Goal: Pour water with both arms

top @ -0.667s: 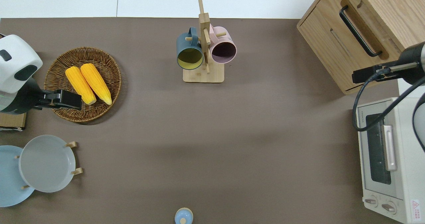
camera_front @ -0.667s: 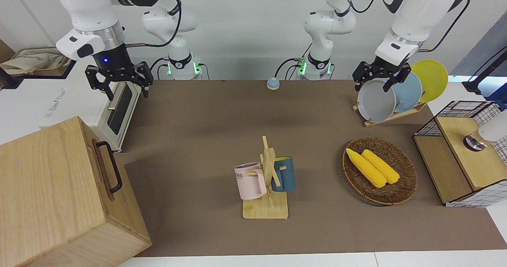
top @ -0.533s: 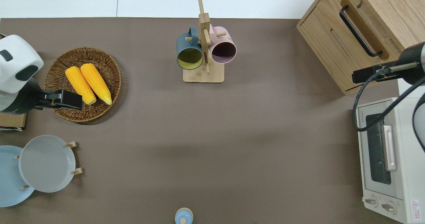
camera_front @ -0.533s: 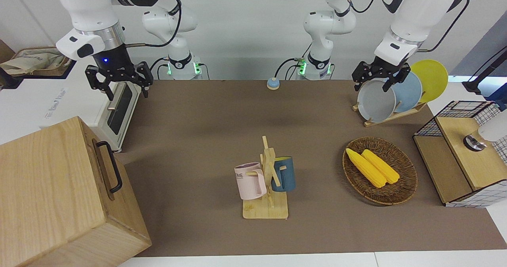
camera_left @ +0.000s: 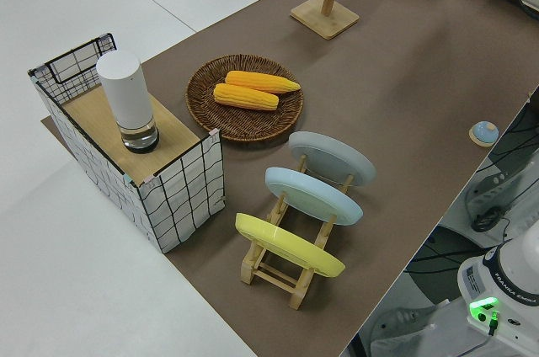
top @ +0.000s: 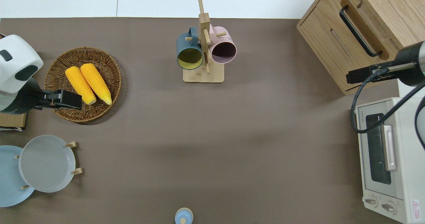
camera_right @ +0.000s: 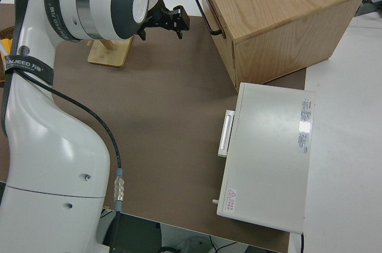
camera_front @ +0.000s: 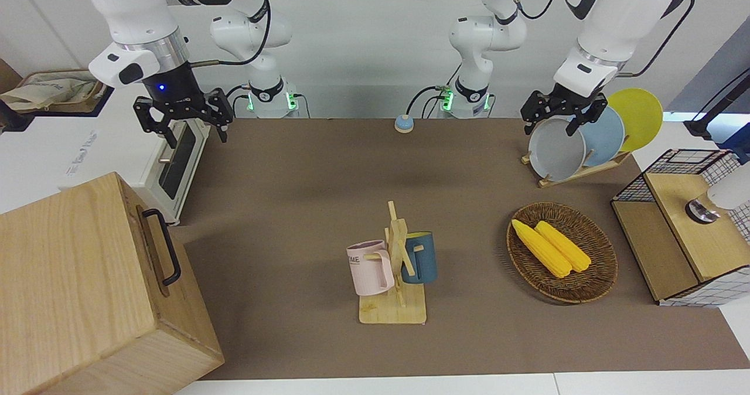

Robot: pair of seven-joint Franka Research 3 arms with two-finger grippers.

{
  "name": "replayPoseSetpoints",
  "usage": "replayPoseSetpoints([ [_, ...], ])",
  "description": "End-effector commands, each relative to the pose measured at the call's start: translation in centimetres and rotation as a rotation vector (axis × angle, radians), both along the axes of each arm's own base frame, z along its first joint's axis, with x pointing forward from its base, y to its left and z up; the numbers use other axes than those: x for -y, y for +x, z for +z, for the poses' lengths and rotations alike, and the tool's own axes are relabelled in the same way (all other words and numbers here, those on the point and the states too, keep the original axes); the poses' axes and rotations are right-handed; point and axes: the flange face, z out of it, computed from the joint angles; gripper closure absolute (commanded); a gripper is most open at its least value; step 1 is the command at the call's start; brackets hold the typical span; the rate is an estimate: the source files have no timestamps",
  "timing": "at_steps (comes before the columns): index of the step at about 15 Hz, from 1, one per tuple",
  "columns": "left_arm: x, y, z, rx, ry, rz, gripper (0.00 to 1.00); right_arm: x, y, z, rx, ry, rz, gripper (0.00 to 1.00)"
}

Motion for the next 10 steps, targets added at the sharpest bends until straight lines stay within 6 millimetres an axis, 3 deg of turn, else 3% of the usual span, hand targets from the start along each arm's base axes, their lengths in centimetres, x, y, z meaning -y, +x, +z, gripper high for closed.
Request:
replayPoseSetpoints([
  [1,-1.1,-0.1,0.1,0.001,0.022,0.005,0.00,-0.4,-0.3,-0.5,-0.021,0.020,0.020,0.009],
  [5,-3.2,0.3,-0.1,0.011,0.068,0.025,0.00,-2.4,0.0,-2.3,-0.048,0.018,0.048,0.009],
  [9,-6.9,1.3,-0.5,0.045,0.069,0.019,0.00,-5.8,1.1,-5.3,-0.082,0.013,0.096,0.009],
  [10,-8.8,1.3,-0.5,0.050,0.070,0.036,0.00,-7.3,1.6,-6.3,-0.078,0.018,0.114,0.009],
])
